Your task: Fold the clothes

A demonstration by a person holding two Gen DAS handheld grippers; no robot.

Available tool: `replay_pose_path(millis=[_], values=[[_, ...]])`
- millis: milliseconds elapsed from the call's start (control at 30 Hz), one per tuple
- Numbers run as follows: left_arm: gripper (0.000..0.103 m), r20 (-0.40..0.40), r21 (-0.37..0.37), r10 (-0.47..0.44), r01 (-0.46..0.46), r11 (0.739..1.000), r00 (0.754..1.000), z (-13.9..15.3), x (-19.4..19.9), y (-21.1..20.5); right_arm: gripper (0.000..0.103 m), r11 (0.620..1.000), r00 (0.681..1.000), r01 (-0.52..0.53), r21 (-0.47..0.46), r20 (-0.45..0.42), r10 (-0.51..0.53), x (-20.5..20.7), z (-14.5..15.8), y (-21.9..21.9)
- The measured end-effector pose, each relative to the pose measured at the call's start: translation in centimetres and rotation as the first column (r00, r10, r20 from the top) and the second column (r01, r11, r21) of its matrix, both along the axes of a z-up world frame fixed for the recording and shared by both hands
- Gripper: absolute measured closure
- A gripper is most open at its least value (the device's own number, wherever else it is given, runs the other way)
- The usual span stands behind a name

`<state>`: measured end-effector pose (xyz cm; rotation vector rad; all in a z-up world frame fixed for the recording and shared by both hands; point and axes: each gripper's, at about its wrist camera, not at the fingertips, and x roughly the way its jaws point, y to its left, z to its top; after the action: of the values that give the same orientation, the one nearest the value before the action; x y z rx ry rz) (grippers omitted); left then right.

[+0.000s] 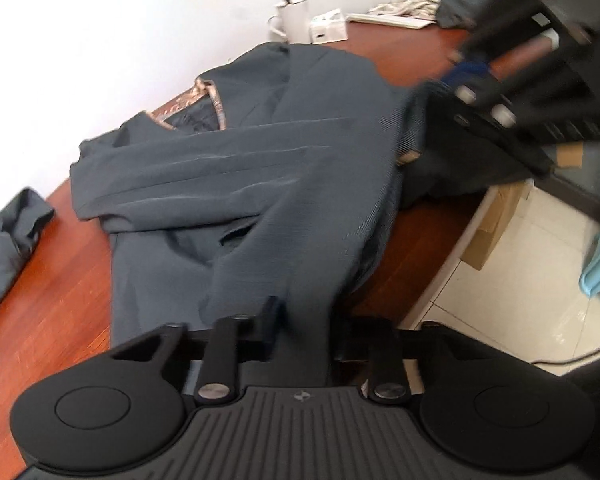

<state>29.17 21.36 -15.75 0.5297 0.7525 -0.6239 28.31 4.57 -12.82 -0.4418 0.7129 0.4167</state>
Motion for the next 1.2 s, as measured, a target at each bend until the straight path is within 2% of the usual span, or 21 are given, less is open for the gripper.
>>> replay_pose_path(millis=[133, 167, 200, 300, 500, 967, 1133, 1167, 1200], values=[[0.095, -0.018, -0.002, 0.010, -0.010, 1.000, 1.000, 1.0, 0.9, 0.2, 0.093, 1.000, 1.000, 0.001, 0.008, -0.013, -0.001, -0.2, -0.3, -0.1], [0.095, -0.019, -0.001, 0.011, -0.011, 1.000, 1.000, 1.2, 1.0, 0.3, 0.089, 1.000, 1.000, 0.003, 0.010, -0.016, -0.003, -0.3, -0.4, -0.2], [0.095, -0.017, -0.003, 0.012, -0.012, 1.000, 1.000, 1.6, 1.2, 0.5, 0.081, 1.000, 1.000, 0.003, 0.011, -0.018, -0.002, -0.4, -0.4, -0.2], [0.095, -0.011, -0.009, 0.017, -0.017, 1.000, 1.000, 2.4, 1.4, 0.7, 0.065, 1.000, 1.000, 0.017, 0.021, -0.026, -0.017, -1.1, -0.9, -0.5], [0.095, 0.004, -0.008, 0.003, -0.003, 1.000, 1.000, 3.1, 1.7, 0.6, 0.055, 0.998, 0.998, 0.044, 0.035, -0.056, -0.042, -2.6, -2.3, -0.5], [0.095, 0.030, -0.037, 0.018, -0.017, 0.999, 0.999, 4.8, 2.0, 0.8, 0.054, 0.992, 0.989, 0.125, 0.004, -0.083, -0.124, -5.0, -6.2, -0.3], [0.095, 0.027, -0.052, 0.037, -0.036, 0.998, 0.999, 5.1, 2.2, 1.0, 0.055, 0.989, 0.991, 0.130, -0.071, -0.034, -0.133, -5.5, -7.2, 0.2], [0.095, 0.025, -0.055, 0.042, -0.041, 0.998, 0.999, 5.1, 2.3, 1.1, 0.060, 0.988, 0.990, 0.133, -0.082, -0.027, -0.136, -5.6, -7.3, 0.1], [0.095, 0.022, -0.058, 0.047, -0.045, 0.997, 0.999, 5.2, 2.3, 1.2, 0.074, 0.987, 0.990, 0.134, -0.091, -0.024, -0.137, -5.5, -7.3, 0.0]])
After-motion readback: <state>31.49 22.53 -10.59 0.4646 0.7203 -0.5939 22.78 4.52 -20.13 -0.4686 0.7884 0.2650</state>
